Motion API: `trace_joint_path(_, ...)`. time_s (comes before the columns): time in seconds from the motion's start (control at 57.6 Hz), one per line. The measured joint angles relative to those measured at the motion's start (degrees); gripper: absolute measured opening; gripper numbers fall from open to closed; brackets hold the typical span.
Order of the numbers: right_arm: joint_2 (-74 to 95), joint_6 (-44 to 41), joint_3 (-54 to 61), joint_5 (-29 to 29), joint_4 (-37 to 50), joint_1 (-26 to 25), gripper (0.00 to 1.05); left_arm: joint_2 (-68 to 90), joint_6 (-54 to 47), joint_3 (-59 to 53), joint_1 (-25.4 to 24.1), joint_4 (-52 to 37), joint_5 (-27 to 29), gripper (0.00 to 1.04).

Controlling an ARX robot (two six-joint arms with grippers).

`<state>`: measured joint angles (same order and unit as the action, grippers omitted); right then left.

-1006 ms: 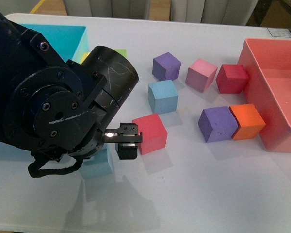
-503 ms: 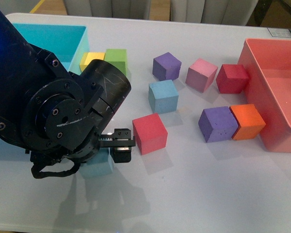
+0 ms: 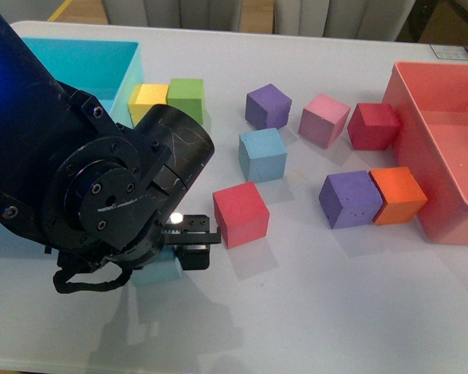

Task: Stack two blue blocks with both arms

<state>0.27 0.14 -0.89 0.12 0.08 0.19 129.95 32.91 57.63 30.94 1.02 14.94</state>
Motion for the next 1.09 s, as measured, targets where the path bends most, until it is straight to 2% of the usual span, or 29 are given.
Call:
trace_joint_path(0.208, 0.0, 0.0, 0.0, 0.0, 0.0, 0.0, 0.96, -3.02, -1.55, -1.68, 0.13, 3.1, 2.69, 0.5)
trace_joint_path(0.451, 0.0, 0.0, 0.0, 0.0, 0.0, 0.0, 0.96, -16.46, -3.98, -2.29, -0.11, 6.6, 3.08, 0.49)
trace_joint_path(0.642, 0.0, 0.0, 0.0, 0.0, 0.0, 0.0, 0.96, -16.63, -8.57, 7.5, -0.31, 10.34, 3.1, 0.48)
trace_joint_path(1.093, 0.0, 0.0, 0.0, 0.0, 0.0, 0.0, 0.96, 0.15, -19.41, 35.15, 2.54, 17.79, -0.28, 0.48)
